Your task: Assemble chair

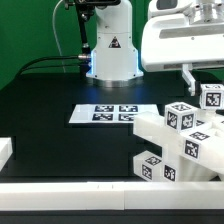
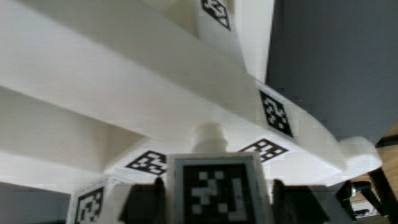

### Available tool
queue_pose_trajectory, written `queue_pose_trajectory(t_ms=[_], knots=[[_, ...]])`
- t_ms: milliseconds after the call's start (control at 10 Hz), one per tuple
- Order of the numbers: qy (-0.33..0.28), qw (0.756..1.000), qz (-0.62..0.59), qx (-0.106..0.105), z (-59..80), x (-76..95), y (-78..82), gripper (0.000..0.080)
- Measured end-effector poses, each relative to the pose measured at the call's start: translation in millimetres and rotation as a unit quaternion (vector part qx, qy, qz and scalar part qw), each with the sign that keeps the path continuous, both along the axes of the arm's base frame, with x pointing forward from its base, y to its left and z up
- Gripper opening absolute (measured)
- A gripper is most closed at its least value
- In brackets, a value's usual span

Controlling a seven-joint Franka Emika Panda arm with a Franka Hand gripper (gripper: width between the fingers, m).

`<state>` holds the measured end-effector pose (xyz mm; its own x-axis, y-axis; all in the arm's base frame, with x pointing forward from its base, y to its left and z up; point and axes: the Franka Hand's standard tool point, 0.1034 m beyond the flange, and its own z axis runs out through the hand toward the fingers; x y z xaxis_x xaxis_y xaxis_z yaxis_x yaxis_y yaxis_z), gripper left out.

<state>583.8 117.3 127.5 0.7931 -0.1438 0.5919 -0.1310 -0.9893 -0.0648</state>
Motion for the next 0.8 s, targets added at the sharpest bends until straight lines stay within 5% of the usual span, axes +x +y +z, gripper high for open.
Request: queue_pose_trajectory(t_ms=[800], knots=[[0.004, 1.0, 0.001, -0.003, -5.8, -3.1, -0.7, 0.0282]])
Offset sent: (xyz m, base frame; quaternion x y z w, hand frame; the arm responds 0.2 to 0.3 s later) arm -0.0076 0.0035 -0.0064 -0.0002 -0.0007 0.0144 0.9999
